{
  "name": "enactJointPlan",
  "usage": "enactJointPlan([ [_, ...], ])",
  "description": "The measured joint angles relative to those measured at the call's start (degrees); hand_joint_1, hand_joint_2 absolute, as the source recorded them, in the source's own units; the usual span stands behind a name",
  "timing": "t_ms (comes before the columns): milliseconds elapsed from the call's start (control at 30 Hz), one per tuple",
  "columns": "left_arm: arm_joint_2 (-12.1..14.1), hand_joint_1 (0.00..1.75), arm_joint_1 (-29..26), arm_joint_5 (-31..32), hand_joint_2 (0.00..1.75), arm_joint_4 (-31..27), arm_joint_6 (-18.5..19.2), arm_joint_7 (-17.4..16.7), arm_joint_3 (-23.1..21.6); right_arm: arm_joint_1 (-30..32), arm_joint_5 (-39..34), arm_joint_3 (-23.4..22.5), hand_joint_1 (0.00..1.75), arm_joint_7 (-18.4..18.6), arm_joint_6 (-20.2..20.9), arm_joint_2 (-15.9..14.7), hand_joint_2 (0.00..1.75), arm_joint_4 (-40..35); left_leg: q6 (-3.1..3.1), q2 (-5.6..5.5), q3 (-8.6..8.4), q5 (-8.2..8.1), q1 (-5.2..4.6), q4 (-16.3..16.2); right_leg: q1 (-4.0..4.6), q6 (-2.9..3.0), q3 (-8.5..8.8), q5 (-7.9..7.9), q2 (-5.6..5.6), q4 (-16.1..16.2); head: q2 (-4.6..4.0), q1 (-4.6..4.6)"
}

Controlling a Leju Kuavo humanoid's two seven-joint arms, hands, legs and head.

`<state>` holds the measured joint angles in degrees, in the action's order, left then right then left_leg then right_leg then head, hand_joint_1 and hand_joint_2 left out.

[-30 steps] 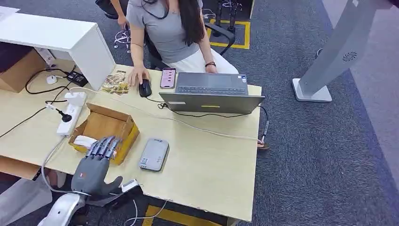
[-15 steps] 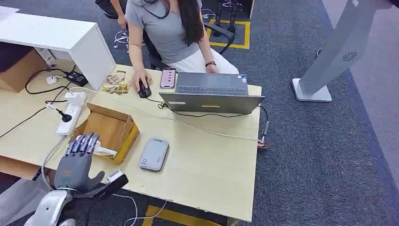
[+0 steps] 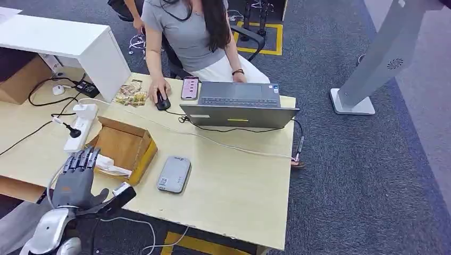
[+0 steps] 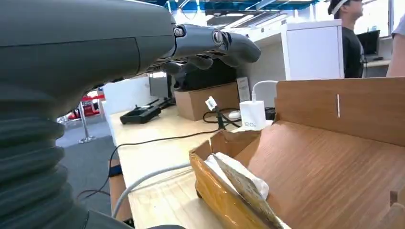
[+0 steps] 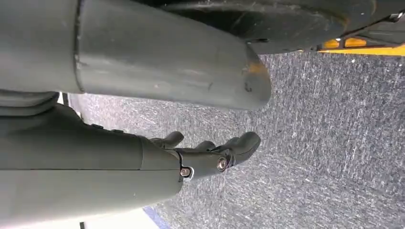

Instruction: Pass the card to the sensor for recognition and then transmit it.

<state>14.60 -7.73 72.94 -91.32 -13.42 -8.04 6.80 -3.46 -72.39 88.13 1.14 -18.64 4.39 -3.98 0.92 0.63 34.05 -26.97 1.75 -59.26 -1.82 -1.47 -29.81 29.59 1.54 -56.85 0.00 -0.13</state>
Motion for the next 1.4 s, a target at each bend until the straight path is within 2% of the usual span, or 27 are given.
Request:
enactJointPlan([
  [633,-0.76,0.00,2.32,-0.13,1.75,2.56,0.13,-0.02,0.00,-0.01,0.70,0.02,0.00,0.04,-0.02,0.00,0.00,0.00,0.00,0.01,0.00,0.00,0.00,0.00,0.00,0.00,-0.11,0.00,-0.01,0.00,0.00,0.00],
  [1400,-0.90,0.00,6.93,-2.10,1.75,7.19,2.78,-1.36,0.00,-0.05,0.87,0.18,0.00,0.48,-0.02,0.00,0.00,0.00,0.00,0.01,0.00,0.01,0.00,0.00,0.00,0.01,-0.03,-0.01,-0.01,-0.01,0.00,0.00],
])
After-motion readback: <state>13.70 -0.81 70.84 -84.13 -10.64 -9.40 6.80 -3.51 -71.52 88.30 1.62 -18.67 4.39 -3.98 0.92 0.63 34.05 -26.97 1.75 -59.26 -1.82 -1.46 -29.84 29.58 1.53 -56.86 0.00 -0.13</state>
